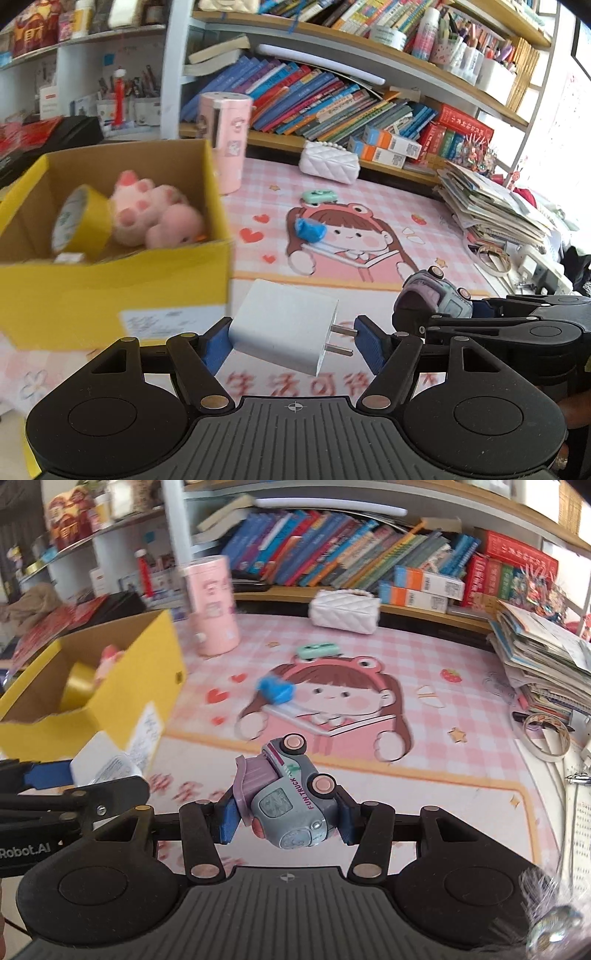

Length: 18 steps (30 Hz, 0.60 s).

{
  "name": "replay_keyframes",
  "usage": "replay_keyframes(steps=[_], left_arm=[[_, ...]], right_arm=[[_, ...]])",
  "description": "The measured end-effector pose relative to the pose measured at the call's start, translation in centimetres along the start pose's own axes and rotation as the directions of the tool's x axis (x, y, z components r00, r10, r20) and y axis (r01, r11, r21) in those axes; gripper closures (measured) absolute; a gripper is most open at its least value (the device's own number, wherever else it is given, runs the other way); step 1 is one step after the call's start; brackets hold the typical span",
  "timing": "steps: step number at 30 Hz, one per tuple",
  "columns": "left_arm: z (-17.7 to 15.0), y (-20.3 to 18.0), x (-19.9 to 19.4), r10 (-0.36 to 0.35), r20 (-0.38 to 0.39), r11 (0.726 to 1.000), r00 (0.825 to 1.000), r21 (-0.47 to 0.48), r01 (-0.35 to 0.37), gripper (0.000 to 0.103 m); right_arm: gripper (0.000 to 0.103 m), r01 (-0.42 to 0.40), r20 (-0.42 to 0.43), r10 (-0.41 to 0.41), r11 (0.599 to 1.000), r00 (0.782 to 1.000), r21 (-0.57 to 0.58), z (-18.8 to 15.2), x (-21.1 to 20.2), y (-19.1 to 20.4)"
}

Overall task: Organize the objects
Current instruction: 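Lift the charger plug and toy car toward the yellow box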

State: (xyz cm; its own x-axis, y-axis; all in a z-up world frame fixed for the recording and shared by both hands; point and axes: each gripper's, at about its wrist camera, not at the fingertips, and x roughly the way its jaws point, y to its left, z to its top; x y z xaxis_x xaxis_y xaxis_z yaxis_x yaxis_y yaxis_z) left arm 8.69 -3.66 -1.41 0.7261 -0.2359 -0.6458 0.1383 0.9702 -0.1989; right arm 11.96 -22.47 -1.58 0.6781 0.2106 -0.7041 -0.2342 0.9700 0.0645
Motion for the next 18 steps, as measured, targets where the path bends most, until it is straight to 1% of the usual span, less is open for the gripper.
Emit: replay_keyframes(steps=[10, 18], left_arm=[[-2.9, 4.9, -5.2, 0.043, 0.010, 0.998, 0.999, -0.043, -0.042, 0.033], [-4.3, 7.2, -8.5, 0.067, 0.039, 0.996, 0.997, -0.055, -0.065, 0.033]], right_arm=[[0.055, -0.040, -0.010, 0.039, 0.998, 0.999, -0.039, -2.6, -2.4, 6.8], [0.055, -0.072, -0.011, 0.071, 0.995, 0.997, -0.063, -4.2, -3.8, 10.9]])
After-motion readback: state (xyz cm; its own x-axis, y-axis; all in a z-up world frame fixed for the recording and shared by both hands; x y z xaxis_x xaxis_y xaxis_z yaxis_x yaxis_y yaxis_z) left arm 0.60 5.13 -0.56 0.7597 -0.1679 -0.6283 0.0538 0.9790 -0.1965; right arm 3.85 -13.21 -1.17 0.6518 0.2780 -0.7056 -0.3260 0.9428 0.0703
